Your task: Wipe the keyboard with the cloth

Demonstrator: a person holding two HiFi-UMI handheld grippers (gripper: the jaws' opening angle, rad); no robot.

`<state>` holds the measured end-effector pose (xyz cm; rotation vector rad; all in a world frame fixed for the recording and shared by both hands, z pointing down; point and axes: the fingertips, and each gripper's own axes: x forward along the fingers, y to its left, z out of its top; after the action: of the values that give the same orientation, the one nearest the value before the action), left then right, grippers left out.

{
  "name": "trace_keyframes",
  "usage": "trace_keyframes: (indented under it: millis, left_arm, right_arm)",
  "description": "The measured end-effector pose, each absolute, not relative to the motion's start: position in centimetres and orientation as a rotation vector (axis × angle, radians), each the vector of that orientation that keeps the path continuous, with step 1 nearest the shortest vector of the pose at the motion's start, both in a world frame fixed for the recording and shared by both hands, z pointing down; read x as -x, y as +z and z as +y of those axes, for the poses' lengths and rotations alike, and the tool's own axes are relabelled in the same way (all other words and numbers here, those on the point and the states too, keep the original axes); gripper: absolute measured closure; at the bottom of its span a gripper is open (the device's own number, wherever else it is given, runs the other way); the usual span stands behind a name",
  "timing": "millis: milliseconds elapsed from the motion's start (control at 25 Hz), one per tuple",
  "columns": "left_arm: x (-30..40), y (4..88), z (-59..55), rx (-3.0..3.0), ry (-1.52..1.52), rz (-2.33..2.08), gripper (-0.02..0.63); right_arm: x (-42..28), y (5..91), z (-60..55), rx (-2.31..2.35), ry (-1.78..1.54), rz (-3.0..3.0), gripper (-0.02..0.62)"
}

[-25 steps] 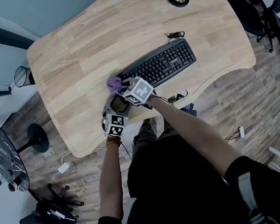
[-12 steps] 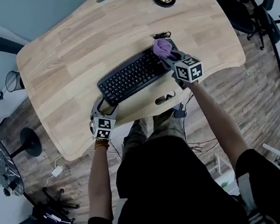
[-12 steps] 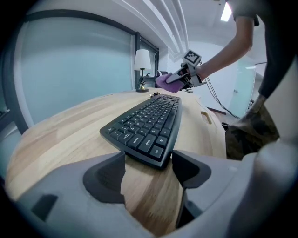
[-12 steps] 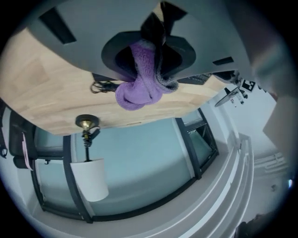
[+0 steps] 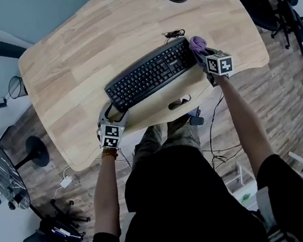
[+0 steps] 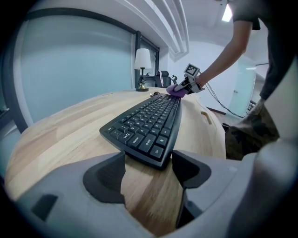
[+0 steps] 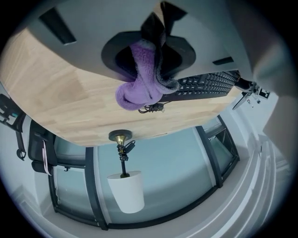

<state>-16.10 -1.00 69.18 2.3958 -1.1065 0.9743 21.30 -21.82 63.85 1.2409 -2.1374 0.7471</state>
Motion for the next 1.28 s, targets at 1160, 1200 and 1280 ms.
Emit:
trace_keyframes:
  millis: [1160, 1200, 1280]
  left_arm:
    - [16.2, 70.3, -0.7, -2.412, 0.94, -1.124, 0.282]
    - [16.2, 70.3, -0.7, -2.406, 0.947, -1.125, 0.282]
    - [16.0, 70.2, -0.6, -2.402, 0.952, -1.123, 0.284]
  right_arm:
    - [-15.2, 65.2, -19.3, -1.235, 0.788, -2.159, 0.532]
    - [-15.1, 65.2, -19.3, -1.238, 0.787, -2.161, 0.532]
    - [-15.0, 65.0, -19.2, -1.238, 0.794, -2.167, 0.532]
